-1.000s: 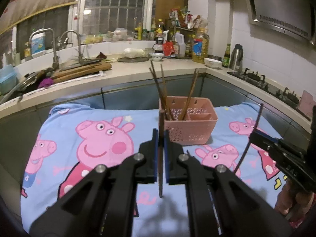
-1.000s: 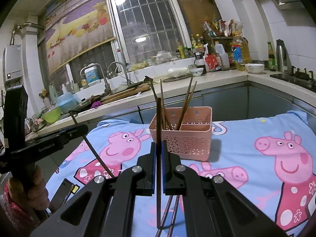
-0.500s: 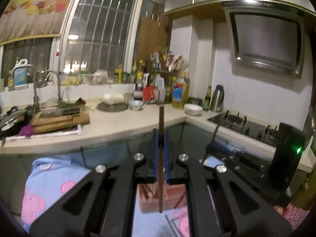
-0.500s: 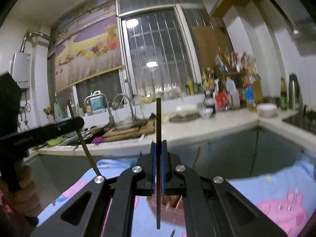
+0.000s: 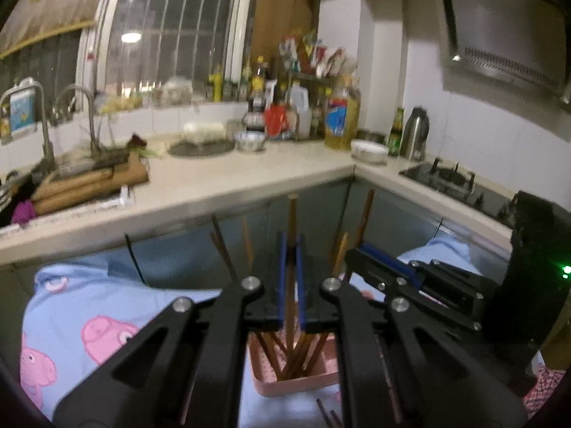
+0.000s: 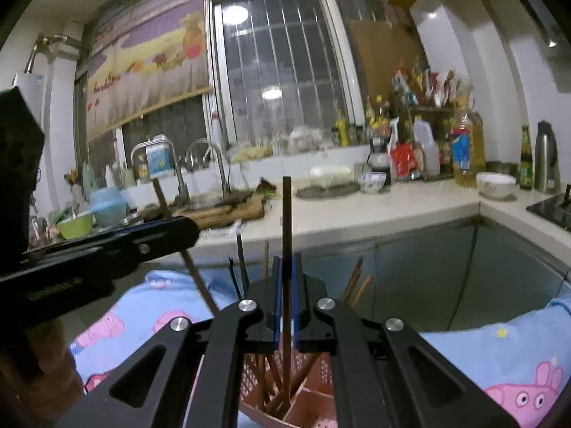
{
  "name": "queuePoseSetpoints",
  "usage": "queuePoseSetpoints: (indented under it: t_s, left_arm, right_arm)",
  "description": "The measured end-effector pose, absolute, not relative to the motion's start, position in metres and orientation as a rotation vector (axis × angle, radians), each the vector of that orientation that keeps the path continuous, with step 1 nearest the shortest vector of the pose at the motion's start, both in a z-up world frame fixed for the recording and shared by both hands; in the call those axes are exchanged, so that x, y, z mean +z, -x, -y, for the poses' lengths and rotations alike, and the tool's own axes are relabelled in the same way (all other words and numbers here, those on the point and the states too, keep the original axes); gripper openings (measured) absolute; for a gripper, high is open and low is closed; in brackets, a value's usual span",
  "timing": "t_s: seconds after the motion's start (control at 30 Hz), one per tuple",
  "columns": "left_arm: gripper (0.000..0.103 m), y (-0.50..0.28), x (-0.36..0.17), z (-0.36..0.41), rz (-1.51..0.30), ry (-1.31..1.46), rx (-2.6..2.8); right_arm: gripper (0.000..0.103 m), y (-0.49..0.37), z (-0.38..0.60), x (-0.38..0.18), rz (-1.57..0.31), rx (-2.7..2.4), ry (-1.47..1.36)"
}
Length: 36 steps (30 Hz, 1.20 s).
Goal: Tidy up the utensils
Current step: 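Drop the left tool's chopstick into the caddy while the right tool drops its own, then lower both tools to the last chopsticks on the blanket and grasp one each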
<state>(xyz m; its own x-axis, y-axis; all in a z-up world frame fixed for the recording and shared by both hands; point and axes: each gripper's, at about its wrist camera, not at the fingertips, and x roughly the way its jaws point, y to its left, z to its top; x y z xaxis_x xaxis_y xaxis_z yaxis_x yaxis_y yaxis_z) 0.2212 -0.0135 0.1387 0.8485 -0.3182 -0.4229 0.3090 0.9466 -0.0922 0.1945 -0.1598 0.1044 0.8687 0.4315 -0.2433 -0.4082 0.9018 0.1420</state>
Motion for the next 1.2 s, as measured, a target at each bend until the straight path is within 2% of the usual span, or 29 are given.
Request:
queuePoseSetpoints:
  t_s: [0.2, 0.27, 0.3, 0.33, 0.53, 0.67, 0.8, 1.0, 1.2]
  left_arm:
    - [0.007, -0.246, 0.103, 0.018, -0.572, 0.03, -0.322]
    - [0.018, -0.247, 0.1, 0.017, -0.588, 0.031, -0.321]
    - [0.03, -0.244, 0.103, 0.016, -0.58, 0.034, -0.309]
    - [0.034, -0.241, 0.107, 0.014, -0.568, 0.038, -0.3]
    - [0.034, -0.192, 0.149, -0.007, -0.443, 0.09, -0.27]
    - [0.034, -0.144, 0.154, -0.016, -0.4, 0.091, -0.261]
    - [0.034, -0.099, 0.105, -0.014, -0.513, 0.065, -0.301]
    - [0.034, -0.067, -0.005, 0.014, -0.86, 0.095, -0.451]
    - [0.034, -0.052, -0.047, 0.052, -0.93, -0.008, -0.437]
  right_arm:
    - [0.0, -0.207, 0.154, 0.074, -0.364, 0.45, -0.107]
    - [0.0, -0.205, 0.155, 0.071, -0.374, 0.439, -0.118]
    - [0.0, -0.204, 0.155, 0.072, -0.38, 0.436, -0.121]
    - [0.0, -0.203, 0.155, 0.074, -0.38, 0.438, -0.123]
    - [0.0, -0.173, 0.164, 0.102, -0.316, 0.438, -0.12]
    - [0.0, -0.134, 0.177, 0.116, -0.253, 0.444, -0.144]
    - [0.0, -0.084, 0.194, 0.088, -0.28, 0.41, -0.176]
    - [0.0, -0.033, 0.195, -0.025, -0.613, 0.35, -0.189]
    - [0.0, 0.015, 0.194, -0.075, -0.732, 0.306, -0.183]
